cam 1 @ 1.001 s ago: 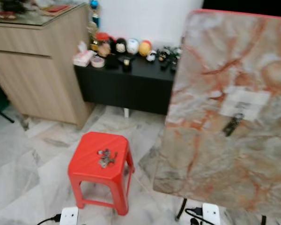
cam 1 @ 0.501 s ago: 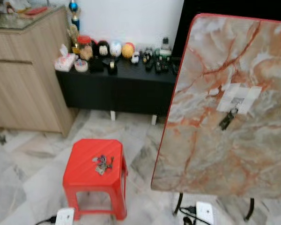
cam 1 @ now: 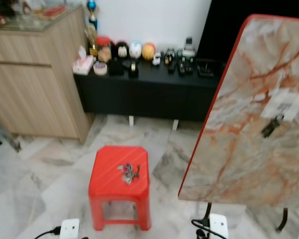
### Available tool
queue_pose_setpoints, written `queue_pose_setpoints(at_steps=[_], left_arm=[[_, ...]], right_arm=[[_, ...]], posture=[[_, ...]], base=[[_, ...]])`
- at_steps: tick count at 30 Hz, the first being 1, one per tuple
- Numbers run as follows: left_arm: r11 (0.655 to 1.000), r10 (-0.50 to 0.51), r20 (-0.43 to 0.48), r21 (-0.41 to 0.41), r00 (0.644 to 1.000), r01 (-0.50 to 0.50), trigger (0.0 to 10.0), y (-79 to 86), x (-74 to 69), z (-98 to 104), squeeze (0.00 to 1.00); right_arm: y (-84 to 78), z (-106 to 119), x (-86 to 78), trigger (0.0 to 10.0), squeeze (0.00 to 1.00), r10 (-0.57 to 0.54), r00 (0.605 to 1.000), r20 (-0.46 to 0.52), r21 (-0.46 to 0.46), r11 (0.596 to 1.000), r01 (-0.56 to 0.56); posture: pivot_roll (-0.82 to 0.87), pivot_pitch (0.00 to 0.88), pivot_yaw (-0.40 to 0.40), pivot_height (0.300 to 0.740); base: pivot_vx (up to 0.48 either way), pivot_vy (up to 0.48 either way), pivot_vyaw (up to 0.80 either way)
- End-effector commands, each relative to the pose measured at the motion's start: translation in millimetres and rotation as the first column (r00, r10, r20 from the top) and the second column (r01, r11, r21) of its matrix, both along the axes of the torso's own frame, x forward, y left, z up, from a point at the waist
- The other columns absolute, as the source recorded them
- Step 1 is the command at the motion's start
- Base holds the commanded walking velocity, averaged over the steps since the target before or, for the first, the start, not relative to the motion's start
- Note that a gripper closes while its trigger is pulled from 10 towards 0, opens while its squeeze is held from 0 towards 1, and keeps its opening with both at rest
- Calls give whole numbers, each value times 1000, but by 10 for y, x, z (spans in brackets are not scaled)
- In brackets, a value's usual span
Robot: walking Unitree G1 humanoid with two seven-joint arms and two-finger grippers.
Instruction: Hang keys on a hook
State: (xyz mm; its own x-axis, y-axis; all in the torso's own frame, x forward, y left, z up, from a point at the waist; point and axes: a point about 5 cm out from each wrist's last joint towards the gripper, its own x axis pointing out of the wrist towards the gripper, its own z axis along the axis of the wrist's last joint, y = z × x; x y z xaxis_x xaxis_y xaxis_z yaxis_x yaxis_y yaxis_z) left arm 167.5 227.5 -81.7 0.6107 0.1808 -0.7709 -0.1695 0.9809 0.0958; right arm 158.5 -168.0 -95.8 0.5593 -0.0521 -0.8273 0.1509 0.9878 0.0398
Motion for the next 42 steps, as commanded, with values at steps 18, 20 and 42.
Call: queue_pose_setpoints(at_steps=[18, 20, 42], left_arm=[[1000, 26, -15, -1, 1000, -26, 10000, 33, -37, -12, 0], [1000, 26, -15, -1, 1000, -26, 10000, 33, -39, -13, 0], [1000, 21, -15, 6, 1000, -21, 10000, 43, -44, -12, 0]], right_arm=[[-9, 11, 28, 10000, 0, 12, 1000, 2, -4, 1000, -12], [-4, 11, 30, 10000, 0, 12, 1000, 3, -3, 1000, -12], [28, 20, 55, 10000, 0, 16, 1000, 12, -5, 1000, -16]], posture=[[89, 42, -72, 740], [89, 42, -72, 740], [89, 45, -70, 740]], base=[[0, 368, 0], [0, 345, 0], [0, 285, 0]])
